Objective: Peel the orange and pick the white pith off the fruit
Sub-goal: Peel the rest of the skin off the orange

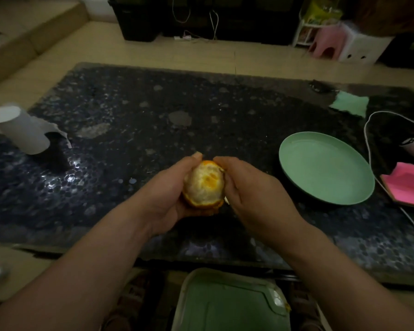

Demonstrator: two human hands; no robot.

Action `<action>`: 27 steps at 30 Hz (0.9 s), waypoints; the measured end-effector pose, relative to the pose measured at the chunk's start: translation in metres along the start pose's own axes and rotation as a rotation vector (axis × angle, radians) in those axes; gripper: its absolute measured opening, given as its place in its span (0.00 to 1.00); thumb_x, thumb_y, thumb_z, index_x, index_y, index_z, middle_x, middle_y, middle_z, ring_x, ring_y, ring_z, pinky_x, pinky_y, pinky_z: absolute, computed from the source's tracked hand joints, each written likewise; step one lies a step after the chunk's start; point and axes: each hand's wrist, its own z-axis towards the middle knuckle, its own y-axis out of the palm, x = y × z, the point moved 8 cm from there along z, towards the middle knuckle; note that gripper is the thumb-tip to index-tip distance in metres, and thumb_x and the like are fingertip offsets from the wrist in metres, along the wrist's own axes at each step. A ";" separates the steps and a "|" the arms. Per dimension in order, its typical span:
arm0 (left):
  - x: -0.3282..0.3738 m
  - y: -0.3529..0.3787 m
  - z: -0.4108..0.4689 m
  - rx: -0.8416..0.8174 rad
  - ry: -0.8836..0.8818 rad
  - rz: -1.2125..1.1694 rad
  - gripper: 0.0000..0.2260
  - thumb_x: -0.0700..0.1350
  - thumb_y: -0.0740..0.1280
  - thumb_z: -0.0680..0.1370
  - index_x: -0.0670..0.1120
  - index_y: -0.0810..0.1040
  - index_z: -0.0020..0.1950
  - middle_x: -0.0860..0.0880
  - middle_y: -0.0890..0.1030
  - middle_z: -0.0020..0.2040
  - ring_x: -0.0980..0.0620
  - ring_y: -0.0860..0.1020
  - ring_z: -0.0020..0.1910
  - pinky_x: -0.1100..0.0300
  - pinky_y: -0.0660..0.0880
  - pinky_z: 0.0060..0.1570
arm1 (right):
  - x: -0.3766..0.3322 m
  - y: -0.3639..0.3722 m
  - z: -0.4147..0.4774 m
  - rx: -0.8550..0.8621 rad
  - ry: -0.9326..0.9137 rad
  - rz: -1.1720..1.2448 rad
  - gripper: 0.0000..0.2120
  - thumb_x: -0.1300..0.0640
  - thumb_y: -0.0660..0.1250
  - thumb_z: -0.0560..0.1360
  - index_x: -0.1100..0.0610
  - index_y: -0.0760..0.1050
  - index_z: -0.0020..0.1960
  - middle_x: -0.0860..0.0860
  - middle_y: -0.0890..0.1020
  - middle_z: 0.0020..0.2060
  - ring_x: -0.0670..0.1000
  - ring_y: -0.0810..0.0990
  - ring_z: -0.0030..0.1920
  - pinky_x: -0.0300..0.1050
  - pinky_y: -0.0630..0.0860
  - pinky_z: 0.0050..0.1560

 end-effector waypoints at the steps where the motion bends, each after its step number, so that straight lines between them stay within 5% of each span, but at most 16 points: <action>1: -0.003 0.001 0.001 0.012 -0.007 -0.008 0.24 0.62 0.63 0.83 0.45 0.84 0.63 0.40 0.87 0.57 0.43 0.87 0.50 0.48 0.86 0.44 | -0.002 0.002 0.000 -0.024 0.005 -0.020 0.17 0.50 0.57 0.85 0.46 0.70 0.73 0.47 0.82 0.60 0.52 0.83 0.53 0.56 0.80 0.52; 4: -0.007 0.000 0.006 0.088 0.059 0.034 0.17 0.59 0.70 0.80 0.46 0.85 0.56 0.43 0.88 0.52 0.45 0.87 0.49 0.48 0.85 0.50 | -0.004 0.010 -0.001 -0.136 0.020 -0.060 0.21 0.48 0.58 0.82 0.45 0.68 0.75 0.47 0.82 0.60 0.52 0.82 0.54 0.53 0.79 0.52; 6: -0.006 -0.004 0.008 0.140 0.142 0.117 0.09 0.53 0.72 0.81 0.48 0.85 0.49 0.45 0.87 0.46 0.48 0.85 0.46 0.52 0.82 0.45 | -0.006 0.012 -0.004 -0.177 0.008 -0.055 0.20 0.49 0.61 0.82 0.47 0.70 0.73 0.47 0.82 0.58 0.51 0.82 0.52 0.50 0.77 0.49; 11: -0.007 -0.005 0.009 0.178 0.187 0.096 0.07 0.47 0.71 0.81 0.47 0.84 0.45 0.47 0.84 0.40 0.52 0.82 0.39 0.57 0.79 0.39 | -0.004 0.010 -0.002 -0.137 0.038 -0.009 0.13 0.54 0.62 0.81 0.50 0.76 0.63 0.47 0.83 0.51 0.50 0.80 0.48 0.51 0.76 0.49; 15: -0.007 -0.006 0.010 0.166 0.192 0.140 0.07 0.47 0.71 0.81 0.46 0.85 0.47 0.46 0.86 0.43 0.50 0.83 0.42 0.54 0.80 0.43 | 0.002 0.008 -0.001 -0.131 0.058 0.025 0.12 0.57 0.62 0.81 0.51 0.78 0.61 0.48 0.83 0.49 0.50 0.80 0.47 0.51 0.75 0.48; 21: -0.009 -0.011 0.012 0.153 0.090 0.115 0.19 0.57 0.72 0.80 0.43 0.86 0.59 0.40 0.88 0.54 0.42 0.87 0.52 0.46 0.82 0.57 | -0.002 0.007 -0.005 -0.144 0.021 0.005 0.17 0.48 0.58 0.83 0.45 0.73 0.70 0.44 0.83 0.53 0.47 0.80 0.49 0.49 0.76 0.48; 27: -0.006 -0.010 0.006 0.156 0.048 0.111 0.11 0.53 0.71 0.81 0.46 0.86 0.52 0.44 0.87 0.44 0.48 0.85 0.40 0.54 0.83 0.37 | -0.004 0.003 -0.003 0.019 -0.007 -0.069 0.17 0.46 0.57 0.81 0.48 0.81 0.62 0.45 0.84 0.44 0.47 0.82 0.42 0.47 0.76 0.42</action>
